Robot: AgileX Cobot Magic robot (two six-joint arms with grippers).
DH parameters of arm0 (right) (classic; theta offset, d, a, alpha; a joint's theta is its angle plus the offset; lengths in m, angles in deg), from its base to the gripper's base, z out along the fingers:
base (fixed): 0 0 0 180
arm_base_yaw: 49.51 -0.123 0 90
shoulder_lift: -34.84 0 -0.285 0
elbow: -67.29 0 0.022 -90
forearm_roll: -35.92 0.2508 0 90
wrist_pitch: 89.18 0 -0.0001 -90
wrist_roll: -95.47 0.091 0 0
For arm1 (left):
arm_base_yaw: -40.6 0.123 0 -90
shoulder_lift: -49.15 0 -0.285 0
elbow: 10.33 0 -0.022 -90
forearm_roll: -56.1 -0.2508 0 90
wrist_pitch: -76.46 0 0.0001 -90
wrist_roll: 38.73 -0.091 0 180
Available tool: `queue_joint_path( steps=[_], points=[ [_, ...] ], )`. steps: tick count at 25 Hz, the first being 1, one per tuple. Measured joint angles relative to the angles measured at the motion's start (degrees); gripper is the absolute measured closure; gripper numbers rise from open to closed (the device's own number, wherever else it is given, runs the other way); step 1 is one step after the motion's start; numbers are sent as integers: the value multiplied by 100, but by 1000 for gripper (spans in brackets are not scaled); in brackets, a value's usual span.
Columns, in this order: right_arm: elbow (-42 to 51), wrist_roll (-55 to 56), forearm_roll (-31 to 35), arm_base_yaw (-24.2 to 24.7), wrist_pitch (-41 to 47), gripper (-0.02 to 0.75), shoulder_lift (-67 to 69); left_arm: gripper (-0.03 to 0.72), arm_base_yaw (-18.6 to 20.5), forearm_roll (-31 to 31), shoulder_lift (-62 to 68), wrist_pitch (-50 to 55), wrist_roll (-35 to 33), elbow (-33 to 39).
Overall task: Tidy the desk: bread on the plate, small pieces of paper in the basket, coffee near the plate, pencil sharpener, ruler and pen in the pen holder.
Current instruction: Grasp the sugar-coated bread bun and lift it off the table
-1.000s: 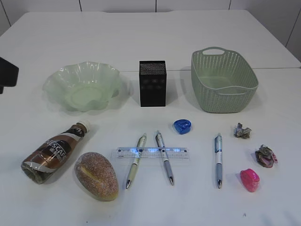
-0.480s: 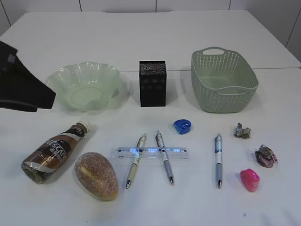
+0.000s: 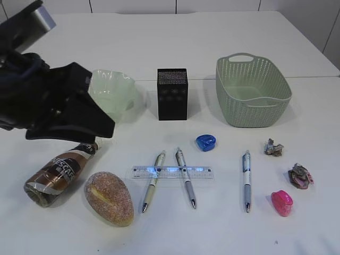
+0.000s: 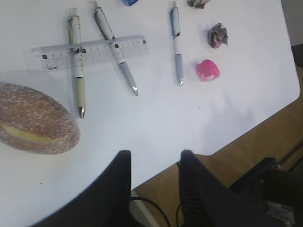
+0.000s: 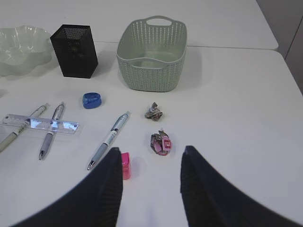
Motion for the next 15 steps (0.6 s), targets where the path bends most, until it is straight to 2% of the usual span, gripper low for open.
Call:
queue_joint_path(
  steps=[5, 9, 15],
  points=[
    [0, 0, 0, 0, -22, 405, 0, 448, 0, 442, 348, -437, 12, 0],
    [0, 0, 0, 0, -44, 404, 0, 448, 0, 569, 567, -472, 19, 0],
    [0, 0, 0, 0, -44, 405, 0, 449, 0, 200, 804, -93, 103, 0]
  ],
)
